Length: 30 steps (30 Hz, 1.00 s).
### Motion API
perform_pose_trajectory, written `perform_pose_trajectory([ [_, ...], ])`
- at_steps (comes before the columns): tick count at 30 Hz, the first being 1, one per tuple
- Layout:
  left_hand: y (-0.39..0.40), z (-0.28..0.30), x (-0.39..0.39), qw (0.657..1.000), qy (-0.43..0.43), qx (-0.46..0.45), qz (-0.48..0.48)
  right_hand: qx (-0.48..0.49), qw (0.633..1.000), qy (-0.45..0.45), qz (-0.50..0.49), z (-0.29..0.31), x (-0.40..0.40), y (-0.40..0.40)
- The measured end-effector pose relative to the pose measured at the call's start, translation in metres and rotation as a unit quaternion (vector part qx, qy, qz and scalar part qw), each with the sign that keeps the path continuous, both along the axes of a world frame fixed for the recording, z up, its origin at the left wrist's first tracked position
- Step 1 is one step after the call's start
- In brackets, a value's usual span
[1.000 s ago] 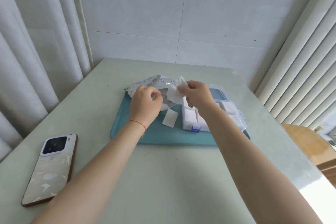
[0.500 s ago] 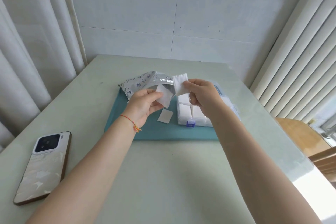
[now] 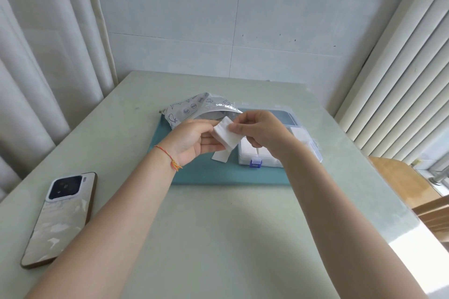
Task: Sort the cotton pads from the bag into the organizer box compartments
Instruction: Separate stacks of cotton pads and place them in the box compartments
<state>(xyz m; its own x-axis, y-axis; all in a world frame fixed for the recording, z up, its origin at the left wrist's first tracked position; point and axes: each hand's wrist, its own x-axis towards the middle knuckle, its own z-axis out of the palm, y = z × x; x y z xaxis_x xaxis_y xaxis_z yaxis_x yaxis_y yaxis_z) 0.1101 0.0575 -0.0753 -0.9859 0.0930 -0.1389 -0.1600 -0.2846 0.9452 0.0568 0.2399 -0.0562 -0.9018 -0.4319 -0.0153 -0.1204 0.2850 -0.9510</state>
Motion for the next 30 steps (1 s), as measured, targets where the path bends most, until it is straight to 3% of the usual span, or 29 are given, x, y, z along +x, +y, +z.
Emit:
perform_pose_trajectory([
  [8,0.0,0.0,-0.001,0.999,-0.029,0.042,0.011,0.043,0.998,0.027,-0.025,0.0,0.002,-0.004],
  [17,-0.008,-0.01,0.001,0.993,0.026,-0.114,0.024,0.151,0.986,0.066,-0.014,0.003,0.007,-0.017],
  [23,-0.016,-0.021,0.008,0.994,-0.012,-0.074,0.079,0.15,0.982,0.089,-0.066,-0.005,0.007,-0.036],
  [27,-0.022,-0.03,0.01,0.983,-0.028,-0.1,0.15,0.353,0.902,0.245,-0.043,-0.018,0.005,-0.049],
  [30,-0.026,-0.034,0.01,0.978,-0.035,-0.129,0.161,0.491,0.822,0.282,0.052,-0.022,0.01,-0.055],
])
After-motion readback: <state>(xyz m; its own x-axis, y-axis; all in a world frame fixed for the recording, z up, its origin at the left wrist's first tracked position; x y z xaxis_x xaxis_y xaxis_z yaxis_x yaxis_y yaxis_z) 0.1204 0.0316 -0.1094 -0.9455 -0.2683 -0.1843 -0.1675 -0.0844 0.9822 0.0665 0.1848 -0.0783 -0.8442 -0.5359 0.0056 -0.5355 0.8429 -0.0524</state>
